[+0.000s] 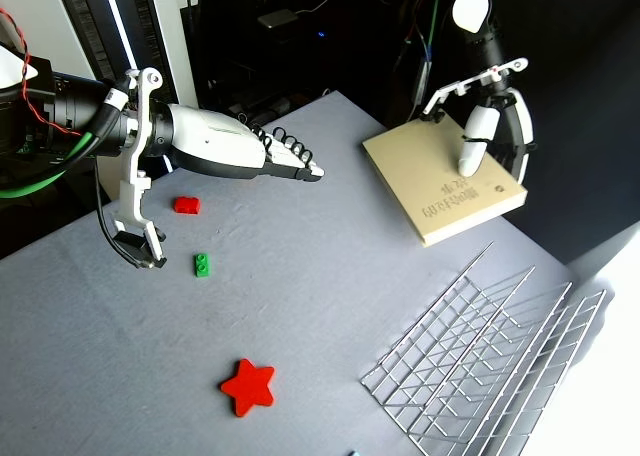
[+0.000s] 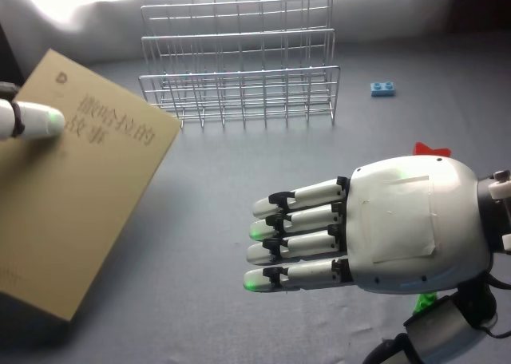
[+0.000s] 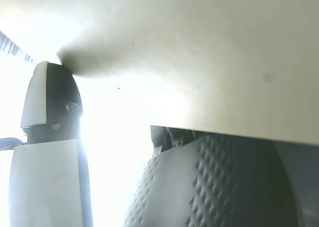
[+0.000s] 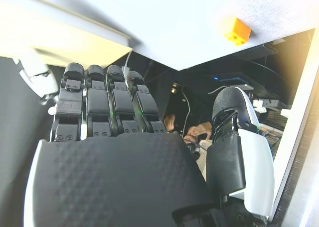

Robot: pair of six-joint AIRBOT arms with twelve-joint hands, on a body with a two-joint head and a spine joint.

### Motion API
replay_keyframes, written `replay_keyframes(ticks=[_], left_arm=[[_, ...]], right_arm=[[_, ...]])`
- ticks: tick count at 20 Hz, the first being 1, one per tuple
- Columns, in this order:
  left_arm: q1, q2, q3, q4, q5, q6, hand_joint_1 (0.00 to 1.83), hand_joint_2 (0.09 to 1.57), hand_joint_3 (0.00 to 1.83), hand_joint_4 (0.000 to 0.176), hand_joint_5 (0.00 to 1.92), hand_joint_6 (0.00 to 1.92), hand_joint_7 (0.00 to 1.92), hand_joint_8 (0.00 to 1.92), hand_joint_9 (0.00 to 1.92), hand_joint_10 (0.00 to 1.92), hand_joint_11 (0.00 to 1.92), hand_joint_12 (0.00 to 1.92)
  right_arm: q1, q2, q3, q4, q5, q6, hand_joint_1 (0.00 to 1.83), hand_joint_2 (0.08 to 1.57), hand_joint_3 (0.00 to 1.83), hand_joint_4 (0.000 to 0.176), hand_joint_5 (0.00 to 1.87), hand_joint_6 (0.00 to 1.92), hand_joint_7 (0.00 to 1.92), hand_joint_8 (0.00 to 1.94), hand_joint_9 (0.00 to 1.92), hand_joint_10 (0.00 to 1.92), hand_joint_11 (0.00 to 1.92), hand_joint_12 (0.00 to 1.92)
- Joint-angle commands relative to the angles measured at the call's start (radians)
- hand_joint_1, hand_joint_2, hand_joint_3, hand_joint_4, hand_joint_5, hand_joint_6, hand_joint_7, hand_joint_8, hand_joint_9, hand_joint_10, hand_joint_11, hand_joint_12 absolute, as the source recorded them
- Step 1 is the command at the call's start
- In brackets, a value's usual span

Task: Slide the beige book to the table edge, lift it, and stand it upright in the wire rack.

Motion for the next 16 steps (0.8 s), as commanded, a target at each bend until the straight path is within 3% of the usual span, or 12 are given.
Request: replay_keyframes(ticks=[1,5,6,10,11,14,16], left_arm=[[-0.017,0.017,-0.005,0.007,0.123,-0.007,1.14,1.27,0.0,0.0,0.65,1.39,0.75,1.49,0.67,1.27,0.54,1.42],[-0.059,0.033,-0.033,0.021,0.163,-0.007,1.13,1.29,0.0,0.0,0.6,1.46,0.75,1.5,0.67,1.29,0.56,1.4],[-0.069,0.036,-0.037,0.029,0.167,-0.007,1.14,1.27,0.0,0.0,0.65,1.41,0.77,1.44,0.69,1.25,0.56,1.39],[-0.102,0.045,-0.057,0.047,0.23,-0.007,1.14,1.27,0.0,0.0,0.66,1.37,0.75,1.5,0.67,1.26,0.55,1.4],[-0.112,0.047,-0.063,0.052,0.248,-0.007,1.12,1.29,0.0,0.0,0.61,1.46,0.73,1.5,0.66,1.26,0.55,1.39],[-0.144,0.049,-0.073,0.066,0.292,-0.007,1.13,1.28,0.0,0.0,0.64,1.46,0.75,1.44,0.68,1.22,0.54,1.36],[-0.17,0.05,-0.086,0.075,0.336,-0.007,1.12,1.29,0.0,0.0,0.64,1.43,0.71,1.53,0.64,1.27,0.54,1.38]], right_arm=[[0.003,0.003,-0.006,0.037,0.014,-0.003,0.0,1.13,0.0,0.0,0.0,0.0,0.0,0.0,0.0,0.0,0.0,0.0],[0.001,0.003,-0.006,0.037,0.013,-0.004,0.0,1.13,0.0,0.0,0.0,0.0,0.0,0.0,0.0,0.0,0.0,0.0],[0.001,0.003,-0.006,0.037,0.012,-0.004,0.0,1.13,0.0,0.0,0.0,0.0,0.0,0.0,0.0,0.0,0.0,0.0],[-0.001,0.003,-0.006,0.037,0.012,-0.004,0.0,1.14,0.0,0.0,0.0,0.0,0.0,0.0,0.0,0.0,0.0,0.0],[-0.002,0.003,-0.006,0.037,0.012,-0.005,0.0,1.14,0.0,0.0,0.0,0.0,0.0,0.0,0.0,0.0,0.0,0.0],[-0.004,0.003,-0.006,0.037,0.012,-0.006,0.0,1.13,0.0,0.0,0.0,0.0,0.0,0.0,0.0,0.0,0.0,0.0],[-0.004,0.003,-0.006,0.037,0.012,-0.006,0.0,1.13,0.0,0.0,0.0,0.0,0.0,0.0,0.0,0.0,0.0,0.0]])
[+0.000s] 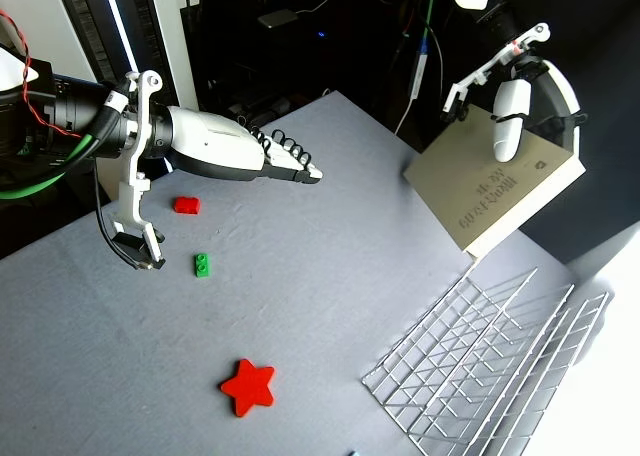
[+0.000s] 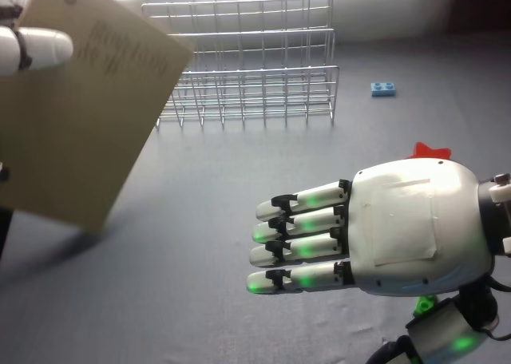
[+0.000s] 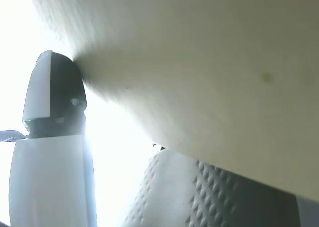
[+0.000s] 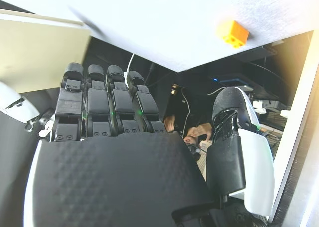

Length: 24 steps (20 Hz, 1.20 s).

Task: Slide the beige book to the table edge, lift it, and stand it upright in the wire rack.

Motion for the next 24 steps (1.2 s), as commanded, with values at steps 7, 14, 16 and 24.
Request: replay_keyframes(ticks=[7,14,16,24], left_arm=[[-0.074,0.02,-0.009,0.054,0.203,-0.018,1.14,1.27,0.0,0.0,0.64,1.41,0.76,1.47,0.68,1.23,0.56,1.38],[-0.156,0.012,-0.008,0.147,0.315,-0.036,1.14,1.28,0.0,0.0,0.66,1.35,0.72,1.55,0.65,1.3,0.56,1.39],[-0.179,0.004,-0.004,0.166,0.319,-0.036,1.14,1.28,0.0,0.0,0.65,1.36,0.72,1.57,0.65,1.32,0.56,1.39],[-0.207,-0.075,0.078,0.371,0.347,-0.189,1.15,1.26,0.0,0.0,0.68,1.36,0.76,1.46,0.68,1.21,0.55,1.36]], right_arm=[[0.006,0.003,-0.006,0.037,0.017,-0.003,0.0,1.13,0.0,0.0,0.0,0.0,0.0,0.0,0.0,0.0,0.0,0.0],[0.005,0.004,-0.006,0.037,0.017,-0.003,0.0,1.12,0.0,0.0,0.0,0.0,0.0,0.0,0.0,0.0,0.0,0.0],[0.004,0.004,-0.006,0.037,0.017,-0.003,0.0,1.12,0.0,0.0,0.0,0.0,0.0,0.0,0.0,0.0,0.0,0.0],[0.002,0.004,-0.007,0.037,0.017,-0.007,0.0,1.12,0.0,0.0,0.0,0.0,0.0,0.0,0.0,0.0,0.0,0.0]])
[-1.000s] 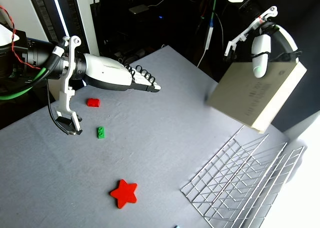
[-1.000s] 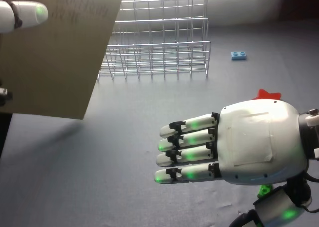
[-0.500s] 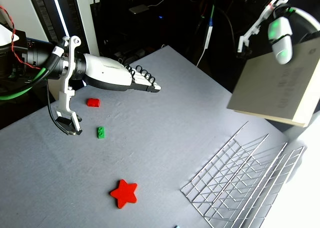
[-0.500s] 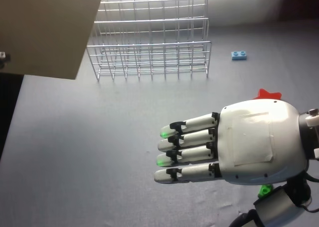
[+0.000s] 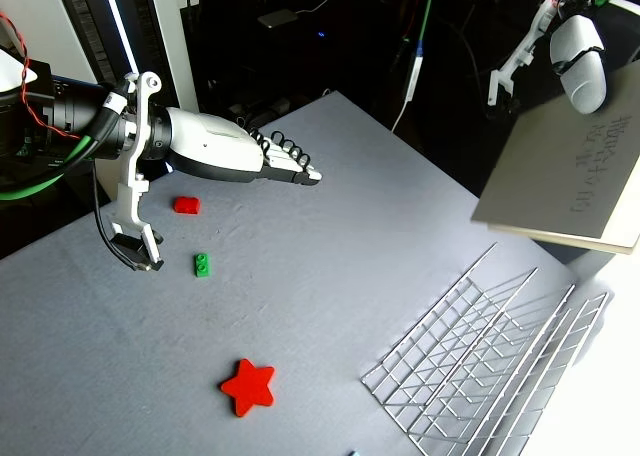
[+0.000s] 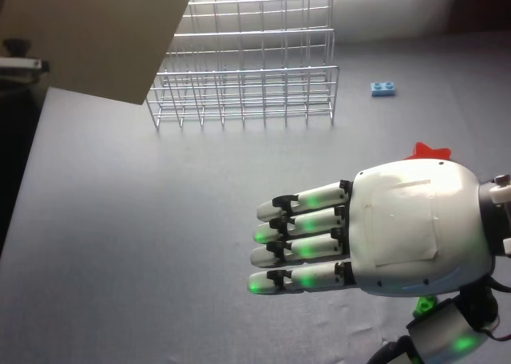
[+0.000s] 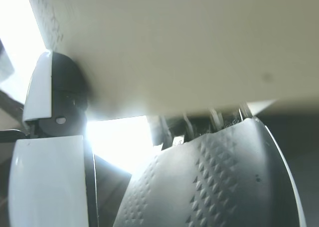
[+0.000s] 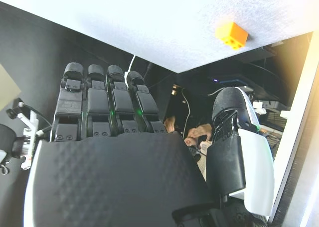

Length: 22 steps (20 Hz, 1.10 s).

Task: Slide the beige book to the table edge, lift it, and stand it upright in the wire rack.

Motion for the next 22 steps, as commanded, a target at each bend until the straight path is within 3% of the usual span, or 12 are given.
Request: replay_keyframes(ticks=[1,11,18,22], left_arm=[[-0.021,-0.001,0.017,0.027,0.15,-0.02,1.14,1.27,0.0,0.0,0.67,1.38,0.76,1.45,0.68,1.18,0.54,1.35],[-0.014,-0.125,0.098,-0.005,0.26,-0.02,1.15,1.26,0.0,0.0,0.68,1.35,0.76,1.47,0.69,1.19,0.57,1.35],[-0.086,-0.13,0.112,0.008,0.241,-0.02,1.15,1.26,0.0,0.0,0.68,1.34,0.76,1.46,0.69,1.15,0.56,1.34],[-0.082,-0.14,0.113,0.005,0.26,-0.02,1.16,1.26,0.0,0.0,0.7,1.3,0.77,1.48,0.68,1.2,0.56,1.36]], right_arm=[[0.003,0.003,-0.007,0.037,0.018,-0.006,0.0,1.12,0.0,0.0,0.0,0.0,0.0,0.0,0.0,0.0,0.0,0.0],[0.0,0.004,-0.009,0.037,0.018,-0.015,0.0,1.12,0.0,0.0,0.0,0.0,0.0,0.0,0.0,0.0,0.0,0.0],[-0.001,0.004,-0.011,0.037,0.018,-0.017,0.0,1.11,0.0,0.0,0.0,0.0,0.0,0.0,0.0,0.0,0.0,0.0],[-0.001,0.004,-0.011,0.037,0.018,-0.019,0.0,1.11,0.0,0.0,0.0,0.0,0.0,0.0,0.0,0.0,0.0,0.0]])
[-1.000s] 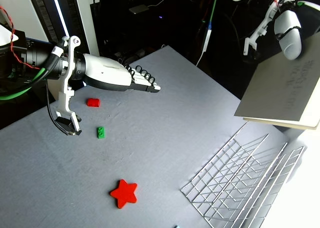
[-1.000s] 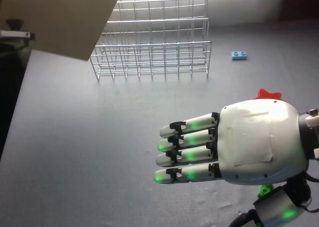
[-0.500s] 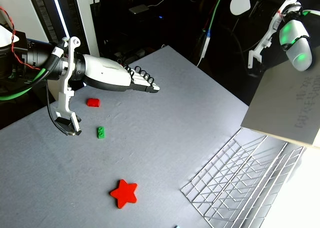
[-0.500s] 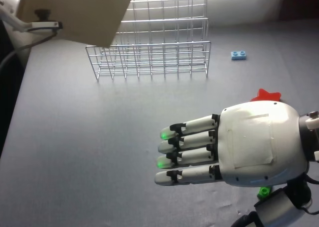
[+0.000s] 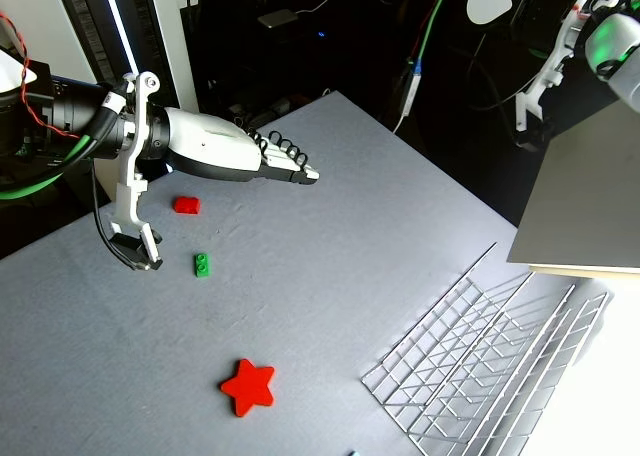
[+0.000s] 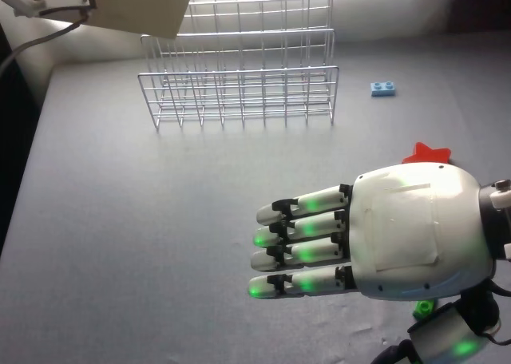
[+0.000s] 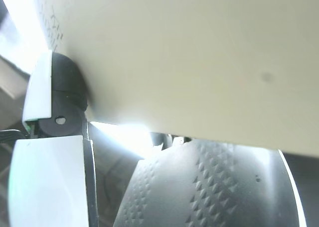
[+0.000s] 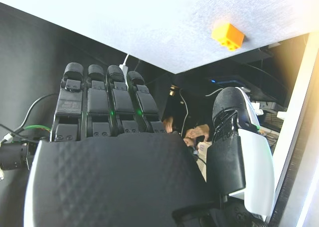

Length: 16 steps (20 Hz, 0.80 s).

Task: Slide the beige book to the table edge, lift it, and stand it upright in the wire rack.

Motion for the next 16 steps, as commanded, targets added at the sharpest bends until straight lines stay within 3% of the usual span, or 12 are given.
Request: replay_keyframes(ticks=[1,11,16], left_arm=[[-0.003,0.003,0.0,0.018,0.124,-0.015,1.16,1.25,0.0,0.0,0.7,1.3,0.78,1.46,0.69,1.19,0.56,1.34],[0.056,-0.039,-0.019,-0.008,0.177,-0.015,1.15,1.26,0.0,0.0,0.7,1.33,0.75,1.47,0.67,1.18,0.53,1.38],[0.084,-0.073,-0.009,-0.019,0.224,-0.015,1.16,1.25,0.0,0.0,0.72,1.3,0.77,1.44,0.69,1.14,0.52,1.35]], right_arm=[[0.005,0.002,-0.006,0.036,0.018,-0.005,0.0,1.11,0.0,0.0,0.0,0.0,0.0,0.0,0.0,0.0,0.0,0.0],[0.006,0.003,-0.006,0.04,0.018,0.005,0.0,1.12,0.0,0.0,0.0,0.0,0.0,0.0,0.0,0.0,0.0,0.0],[0.026,0.033,-0.006,0.247,-0.04,0.01,0.0,1.11,0.0,0.0,0.0,0.0,0.0,0.0,0.0,0.0,0.0,0.0]])
